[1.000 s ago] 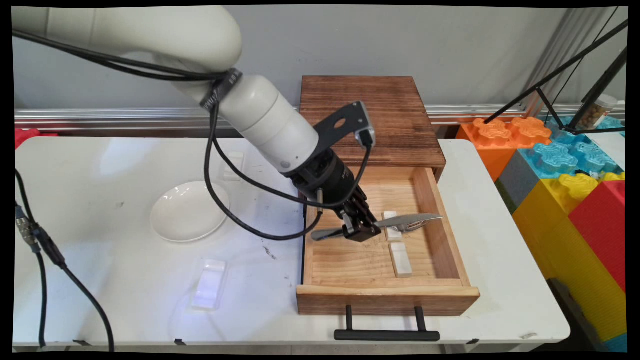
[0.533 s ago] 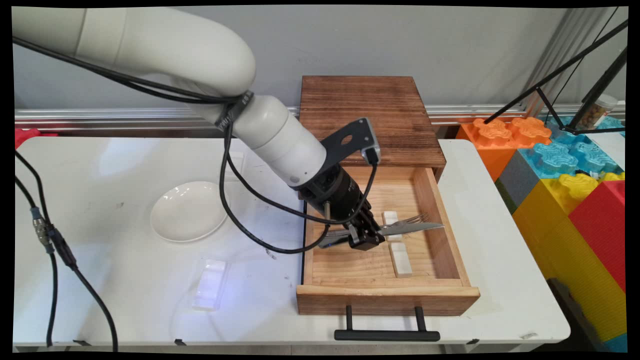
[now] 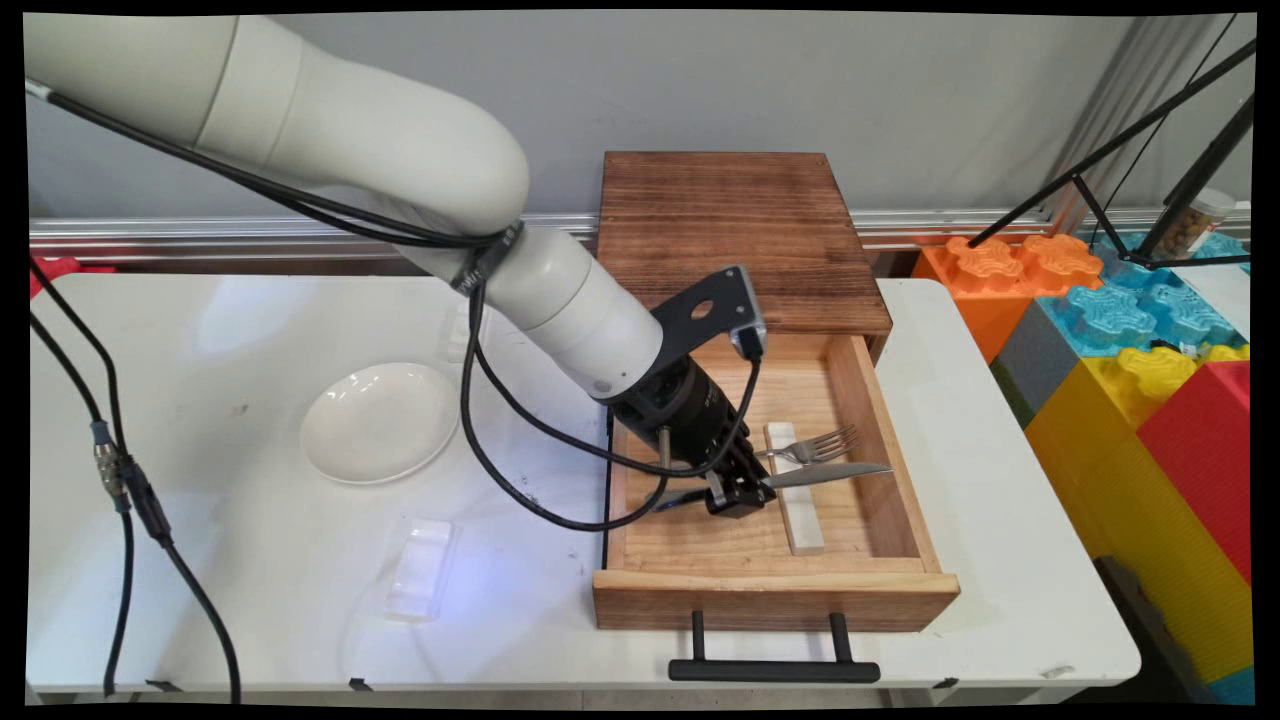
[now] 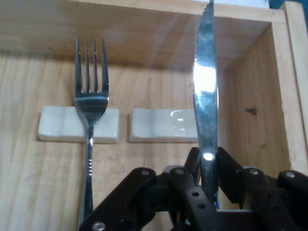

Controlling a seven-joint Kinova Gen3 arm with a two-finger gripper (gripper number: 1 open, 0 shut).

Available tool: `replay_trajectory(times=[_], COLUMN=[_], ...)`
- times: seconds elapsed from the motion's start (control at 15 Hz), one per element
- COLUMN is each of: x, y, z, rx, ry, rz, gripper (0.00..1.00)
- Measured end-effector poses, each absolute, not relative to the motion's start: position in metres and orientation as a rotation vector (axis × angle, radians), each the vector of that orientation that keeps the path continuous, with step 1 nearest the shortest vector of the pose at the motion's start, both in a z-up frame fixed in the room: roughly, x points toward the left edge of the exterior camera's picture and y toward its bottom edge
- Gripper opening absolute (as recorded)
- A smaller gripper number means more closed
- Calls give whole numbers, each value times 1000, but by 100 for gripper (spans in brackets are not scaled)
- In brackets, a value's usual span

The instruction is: Place the picked object into the drawer

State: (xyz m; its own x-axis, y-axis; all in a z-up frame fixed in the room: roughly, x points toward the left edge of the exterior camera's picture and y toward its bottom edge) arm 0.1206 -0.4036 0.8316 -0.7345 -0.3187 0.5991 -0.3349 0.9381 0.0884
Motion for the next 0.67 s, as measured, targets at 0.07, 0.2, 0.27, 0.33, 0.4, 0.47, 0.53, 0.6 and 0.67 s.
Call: replay_trajectory(times=[0.07, 0.2, 0.27, 0.33, 0.4, 0.47, 0.53, 0.6, 0.67], x=[120, 118, 118, 117, 116, 115, 115, 114, 113], y=[-404, -405, -406, -406, -406, -407, -407, -407, -408], z=[828, 822, 819, 817, 815, 813, 811, 809, 807], rx=[459, 455, 454, 453, 453, 452, 452, 452, 452], ry=[-2448, -2447, -2446, -2445, -2444, -2444, -2443, -2443, -2443], rz=[35, 39, 41, 43, 43, 44, 44, 45, 46], gripper=[0, 0, 0, 0, 0, 0, 0, 0, 0])
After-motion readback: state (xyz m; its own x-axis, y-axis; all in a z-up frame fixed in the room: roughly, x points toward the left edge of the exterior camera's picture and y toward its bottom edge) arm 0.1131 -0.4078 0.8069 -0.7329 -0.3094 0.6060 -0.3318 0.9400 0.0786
